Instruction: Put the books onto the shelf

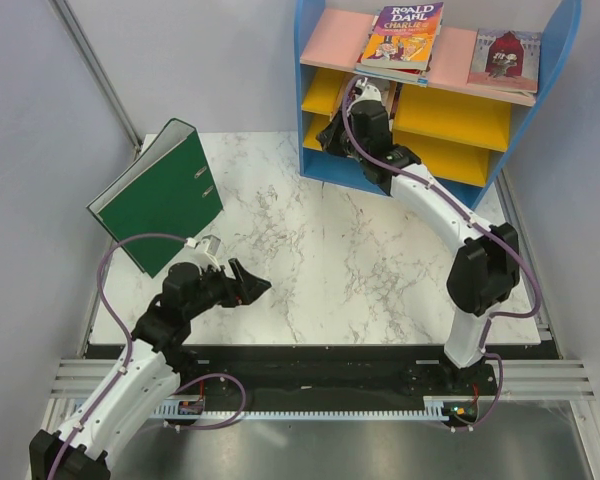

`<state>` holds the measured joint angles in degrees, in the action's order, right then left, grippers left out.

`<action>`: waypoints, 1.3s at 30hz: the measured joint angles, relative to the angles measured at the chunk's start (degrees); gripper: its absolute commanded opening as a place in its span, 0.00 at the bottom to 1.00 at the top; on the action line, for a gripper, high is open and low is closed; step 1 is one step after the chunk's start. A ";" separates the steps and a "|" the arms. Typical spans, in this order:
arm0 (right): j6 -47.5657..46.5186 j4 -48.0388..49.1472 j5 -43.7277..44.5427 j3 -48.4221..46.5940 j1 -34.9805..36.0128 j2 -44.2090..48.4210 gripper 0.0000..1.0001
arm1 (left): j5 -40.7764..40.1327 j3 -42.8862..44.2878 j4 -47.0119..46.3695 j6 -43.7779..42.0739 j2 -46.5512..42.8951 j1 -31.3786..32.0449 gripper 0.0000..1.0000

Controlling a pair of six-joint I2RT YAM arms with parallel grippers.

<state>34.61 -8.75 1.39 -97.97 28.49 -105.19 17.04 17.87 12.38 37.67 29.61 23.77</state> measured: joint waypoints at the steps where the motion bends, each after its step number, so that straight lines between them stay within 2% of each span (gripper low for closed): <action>1: -0.28 -0.37 0.39 -0.50 0.00 -0.42 0.10 | -0.02 -0.07 0.02 0.00 -0.09 0.00 0.88; 13: -1.68 -2.47 4.11 -5.73 0.02 -3.63 0.11 | -0.02 -0.07 1.27 -0.02 -0.42 0.00 0.88; 23: -3.13 -1.64 1.49 -4.15 0.17 -2.89 0.13 | -0.04 -0.22 1.29 -0.02 -0.55 0.00 0.89; 29: -4.02 1.68 -0.96 15.61 0.55 8.35 0.17 | -0.04 -0.42 1.33 -0.02 -0.50 0.00 0.90; 33: -4.46 2.12 1.03 31.34 0.46 20.39 0.24 | -0.04 -0.42 1.31 -0.04 -0.07 0.00 0.92; 39: -6.16 1.88 4.50 45.00 -2.64 35.63 0.29 | -0.04 -0.42 1.20 -0.15 3.04 0.00 0.93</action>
<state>28.45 -6.87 5.89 -52.97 25.85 -69.56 16.99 17.45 13.58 37.52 32.64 23.77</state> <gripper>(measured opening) 0.280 0.921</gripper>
